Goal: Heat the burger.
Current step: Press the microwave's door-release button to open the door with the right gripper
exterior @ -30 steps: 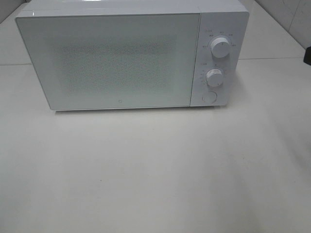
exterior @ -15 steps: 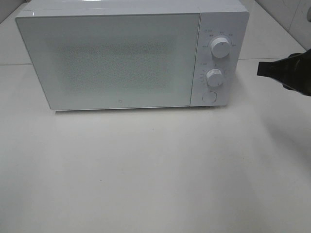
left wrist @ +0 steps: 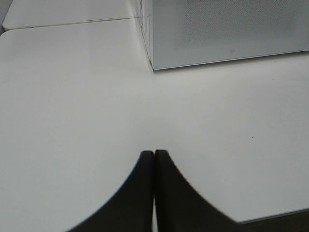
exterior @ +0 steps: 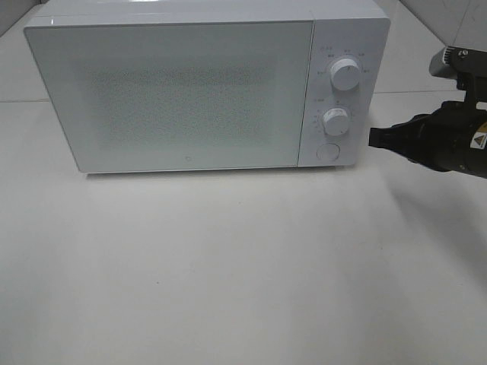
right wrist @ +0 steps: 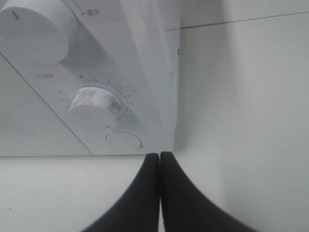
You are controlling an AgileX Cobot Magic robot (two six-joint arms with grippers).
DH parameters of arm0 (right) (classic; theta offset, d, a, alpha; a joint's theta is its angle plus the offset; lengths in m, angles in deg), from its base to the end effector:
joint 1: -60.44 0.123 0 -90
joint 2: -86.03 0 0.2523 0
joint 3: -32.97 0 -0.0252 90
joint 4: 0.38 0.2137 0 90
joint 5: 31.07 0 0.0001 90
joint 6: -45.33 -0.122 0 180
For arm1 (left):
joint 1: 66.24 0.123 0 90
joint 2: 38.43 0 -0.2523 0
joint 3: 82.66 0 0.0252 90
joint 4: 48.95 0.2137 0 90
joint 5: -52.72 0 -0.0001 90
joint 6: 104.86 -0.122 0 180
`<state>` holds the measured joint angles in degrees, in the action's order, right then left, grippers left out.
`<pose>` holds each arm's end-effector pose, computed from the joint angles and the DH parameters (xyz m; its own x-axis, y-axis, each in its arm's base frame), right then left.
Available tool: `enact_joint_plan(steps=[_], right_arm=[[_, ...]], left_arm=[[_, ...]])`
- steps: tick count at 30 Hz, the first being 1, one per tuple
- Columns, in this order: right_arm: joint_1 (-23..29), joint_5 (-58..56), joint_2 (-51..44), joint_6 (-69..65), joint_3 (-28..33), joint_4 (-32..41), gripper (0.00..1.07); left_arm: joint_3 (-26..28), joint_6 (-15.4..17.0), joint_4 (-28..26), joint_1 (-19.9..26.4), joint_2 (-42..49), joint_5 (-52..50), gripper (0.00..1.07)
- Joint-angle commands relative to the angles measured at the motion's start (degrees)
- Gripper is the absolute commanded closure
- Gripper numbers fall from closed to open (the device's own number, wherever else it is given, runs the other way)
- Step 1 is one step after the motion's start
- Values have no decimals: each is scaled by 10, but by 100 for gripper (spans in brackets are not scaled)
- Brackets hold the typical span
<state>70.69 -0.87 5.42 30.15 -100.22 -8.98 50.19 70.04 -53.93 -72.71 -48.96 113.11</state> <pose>0.2838 0.0606 0.1544 -0.4645 0.0523 -0.8840 -0.1830 0.9710 0.1537 0.0253 -0.0121 0.2475 -0.4574 0.0980 -0.8838 0.1998 0.9798 0.0052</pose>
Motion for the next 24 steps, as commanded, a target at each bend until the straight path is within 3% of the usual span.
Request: enact_joint_plan(steps=[1,10,24], right_arm=[[-2,42,21,-60,0,-76,107],[-2,121,91,-200,-3,-209,107],[11,135,111,-205,-3,-222,107]], left_arm=[[-1,2,-1,1,-1,-7,106],[-1,2,-1,1,-1,-7,106],[-1,2,-1,1,-1,-7,106]])
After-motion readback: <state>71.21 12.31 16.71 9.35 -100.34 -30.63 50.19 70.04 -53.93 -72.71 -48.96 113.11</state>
